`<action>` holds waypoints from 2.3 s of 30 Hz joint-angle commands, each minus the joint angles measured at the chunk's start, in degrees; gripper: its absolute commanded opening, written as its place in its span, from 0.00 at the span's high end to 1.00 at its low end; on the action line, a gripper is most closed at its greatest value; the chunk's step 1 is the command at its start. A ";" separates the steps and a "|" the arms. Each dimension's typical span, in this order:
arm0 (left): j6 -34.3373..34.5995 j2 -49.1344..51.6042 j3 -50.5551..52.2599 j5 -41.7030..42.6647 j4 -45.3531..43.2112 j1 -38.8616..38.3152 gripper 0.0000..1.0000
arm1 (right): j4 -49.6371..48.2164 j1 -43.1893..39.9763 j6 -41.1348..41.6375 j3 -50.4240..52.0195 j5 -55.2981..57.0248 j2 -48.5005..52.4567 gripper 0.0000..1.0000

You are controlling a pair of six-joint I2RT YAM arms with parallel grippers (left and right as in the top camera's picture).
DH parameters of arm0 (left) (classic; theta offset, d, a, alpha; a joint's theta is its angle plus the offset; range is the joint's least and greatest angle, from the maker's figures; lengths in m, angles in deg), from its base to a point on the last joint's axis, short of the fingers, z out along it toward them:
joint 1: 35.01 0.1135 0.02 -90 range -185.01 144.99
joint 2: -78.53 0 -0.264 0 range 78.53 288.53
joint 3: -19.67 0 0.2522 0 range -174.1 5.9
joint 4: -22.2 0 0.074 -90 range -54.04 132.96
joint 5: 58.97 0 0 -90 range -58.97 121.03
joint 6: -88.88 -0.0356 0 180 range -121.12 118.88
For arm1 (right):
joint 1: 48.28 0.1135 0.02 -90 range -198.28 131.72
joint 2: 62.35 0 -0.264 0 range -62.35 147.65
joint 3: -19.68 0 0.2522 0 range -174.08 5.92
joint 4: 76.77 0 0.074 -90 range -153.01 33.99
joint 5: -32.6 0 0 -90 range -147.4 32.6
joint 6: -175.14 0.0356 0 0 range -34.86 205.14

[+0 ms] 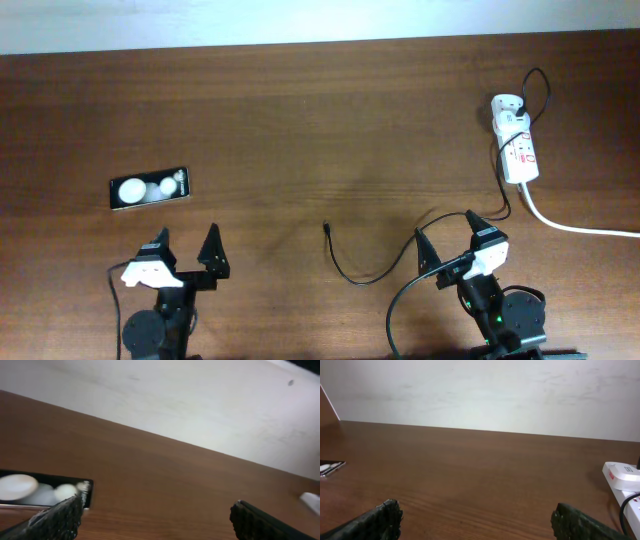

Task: Plug charger to phone and switch on socket

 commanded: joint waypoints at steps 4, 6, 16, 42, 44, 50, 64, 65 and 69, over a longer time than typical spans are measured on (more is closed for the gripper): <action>2.71 0.44 -7.17 4.09 7.45 -0.24 0.01 | 0.31 -0.35 0.63 0.28 -0.35 -0.48 0.01; 2.67 2.60 -12.33 0.70 13.51 -0.24 0.01 | 0.31 -0.35 0.63 0.28 -0.35 -0.48 0.01; 2.01 28.92 -36.52 -7.80 27.87 -0.24 0.01 | 0.31 -0.35 0.63 0.28 -0.35 -0.48 0.01; 2.08 53.86 -50.80 -7.50 38.03 -0.24 0.01 | 0.31 -0.35 0.63 0.28 -0.35 -0.48 0.01; 2.10 53.86 -50.80 -7.48 37.99 -0.24 0.01 | 0.28 -0.35 0.63 0.28 -0.35 -0.48 0.01; 12.35 53.86 -50.80 -7.78 38.23 -0.24 0.01 | 0.31 -0.35 0.63 0.28 -0.35 -0.48 0.01; 36.68 87.27 -90.03 -22.08 71.52 -0.22 0.01 | 0.31 -0.35 0.63 0.28 -0.35 -0.48 0.01; 39.21 89.92 -92.61 -22.10 72.48 -0.22 0.01 | 0.31 -0.35 0.63 0.28 -0.35 -0.48 0.02; 44.26 98.31 -96.19 -22.08 71.14 -0.17 0.01 | 0.31 -0.35 0.63 0.28 -0.35 -0.48 0.01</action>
